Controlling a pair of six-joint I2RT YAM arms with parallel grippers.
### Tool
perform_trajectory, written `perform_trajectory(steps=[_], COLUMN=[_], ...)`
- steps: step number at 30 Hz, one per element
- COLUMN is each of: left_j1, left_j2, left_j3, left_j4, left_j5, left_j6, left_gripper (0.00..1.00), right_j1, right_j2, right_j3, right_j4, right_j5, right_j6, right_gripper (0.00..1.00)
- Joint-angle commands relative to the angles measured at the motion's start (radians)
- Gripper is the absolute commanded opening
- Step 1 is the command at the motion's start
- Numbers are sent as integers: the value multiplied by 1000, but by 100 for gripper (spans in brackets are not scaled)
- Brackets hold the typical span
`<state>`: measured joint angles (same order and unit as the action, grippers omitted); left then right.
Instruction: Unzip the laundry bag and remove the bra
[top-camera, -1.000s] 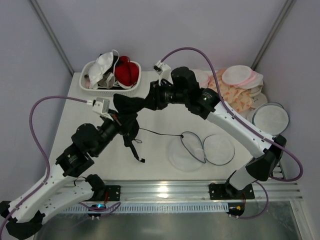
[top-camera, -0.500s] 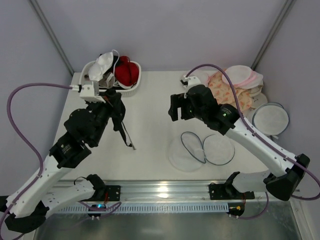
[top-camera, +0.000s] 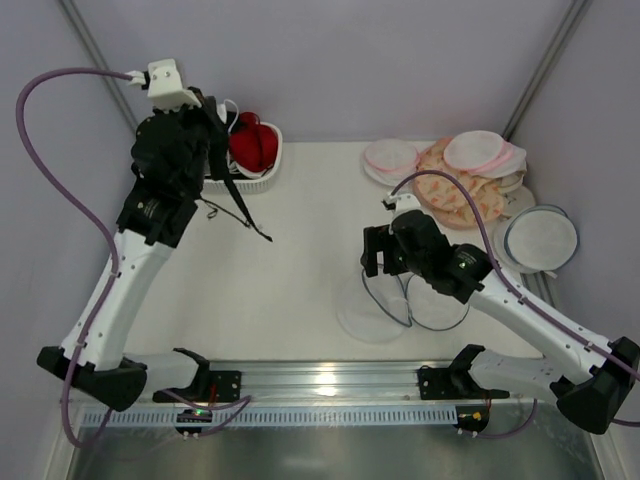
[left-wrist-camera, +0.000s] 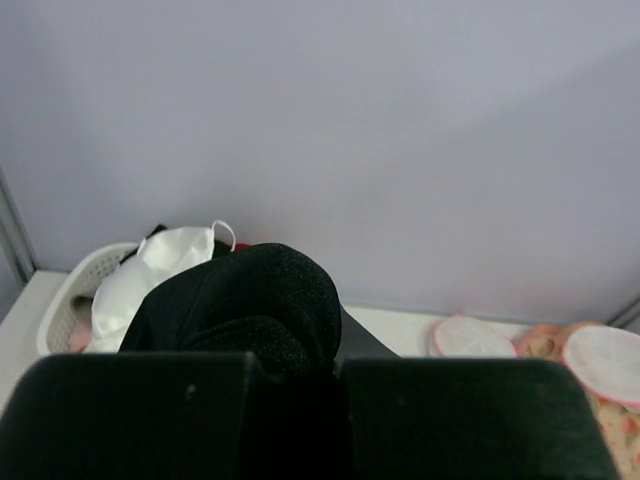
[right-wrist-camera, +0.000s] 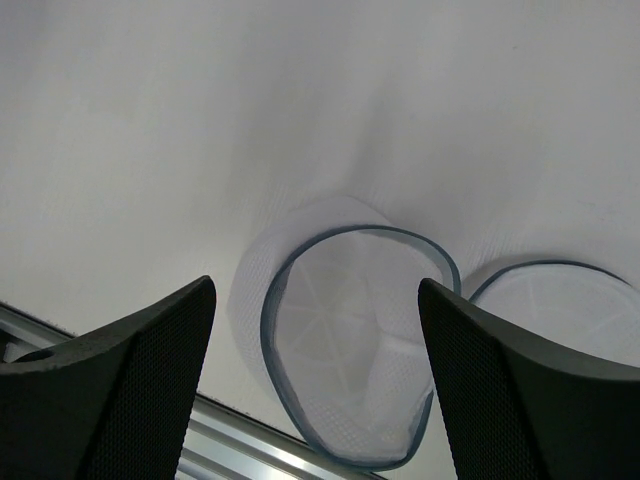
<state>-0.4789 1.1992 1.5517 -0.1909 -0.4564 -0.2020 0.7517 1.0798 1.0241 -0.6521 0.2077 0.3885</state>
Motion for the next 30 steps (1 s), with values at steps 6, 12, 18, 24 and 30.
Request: perform_trajectory(steps=[6,12,18,24,30], left_j1=[217,275,384,424,436], left_j2=[337,569,692,875,1123], left_j3=[353,643,754,861,1057], left_j4=[-1,-33,123,263,300], left_j5=[225,266,300,237,165], left_j6=[-91,-96,-207,-280,-345], left_gripper=[0,0,3,14,3], right_j1=[1,0,-5,-8,-12], right_j2=[-112,-81,-32,12,26], right_j3=[-87,-99,-99,-128,-159], right_j4=[62,77,104,124,131], right_j5=[-18,-11,-24,-37,-45], right_j6=[7,-2,1,10,15], right_gripper=[85,86,86,86,86])
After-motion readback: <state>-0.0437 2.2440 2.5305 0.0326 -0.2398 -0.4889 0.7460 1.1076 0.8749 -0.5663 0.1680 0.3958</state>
